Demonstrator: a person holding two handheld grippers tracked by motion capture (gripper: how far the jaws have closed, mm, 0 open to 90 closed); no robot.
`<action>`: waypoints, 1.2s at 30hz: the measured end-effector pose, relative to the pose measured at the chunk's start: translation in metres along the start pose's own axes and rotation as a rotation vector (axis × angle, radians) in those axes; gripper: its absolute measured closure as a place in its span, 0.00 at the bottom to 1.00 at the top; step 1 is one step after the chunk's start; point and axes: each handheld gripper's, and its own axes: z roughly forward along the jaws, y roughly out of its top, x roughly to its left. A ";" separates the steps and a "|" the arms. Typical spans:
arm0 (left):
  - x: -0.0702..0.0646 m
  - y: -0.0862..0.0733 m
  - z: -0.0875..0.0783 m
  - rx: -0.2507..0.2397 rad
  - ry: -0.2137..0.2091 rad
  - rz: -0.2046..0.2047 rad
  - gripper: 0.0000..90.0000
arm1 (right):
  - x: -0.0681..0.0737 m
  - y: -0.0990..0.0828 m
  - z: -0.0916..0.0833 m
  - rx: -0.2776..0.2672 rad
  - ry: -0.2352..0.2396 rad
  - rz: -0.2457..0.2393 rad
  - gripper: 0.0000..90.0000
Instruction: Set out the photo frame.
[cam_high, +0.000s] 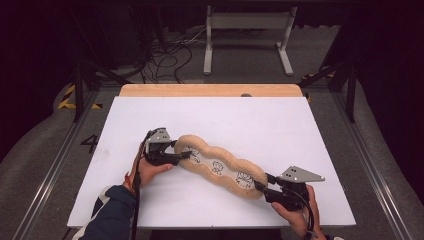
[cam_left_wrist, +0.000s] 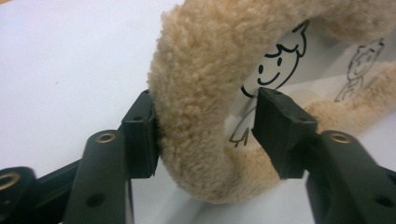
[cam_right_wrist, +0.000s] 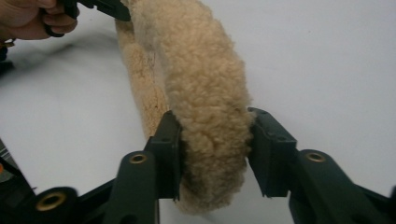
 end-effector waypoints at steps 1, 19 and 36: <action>0.000 0.000 0.000 0.000 0.000 0.000 0.55 | 0.000 0.000 0.000 0.000 0.000 0.000 0.69; -0.032 -0.018 -0.024 0.028 0.115 0.032 0.69 | -0.034 0.015 0.024 -0.038 -0.028 -0.071 0.68; -0.030 -0.029 -0.040 0.015 0.169 -0.041 0.69 | -0.027 0.029 0.052 -0.033 -0.014 -0.115 0.63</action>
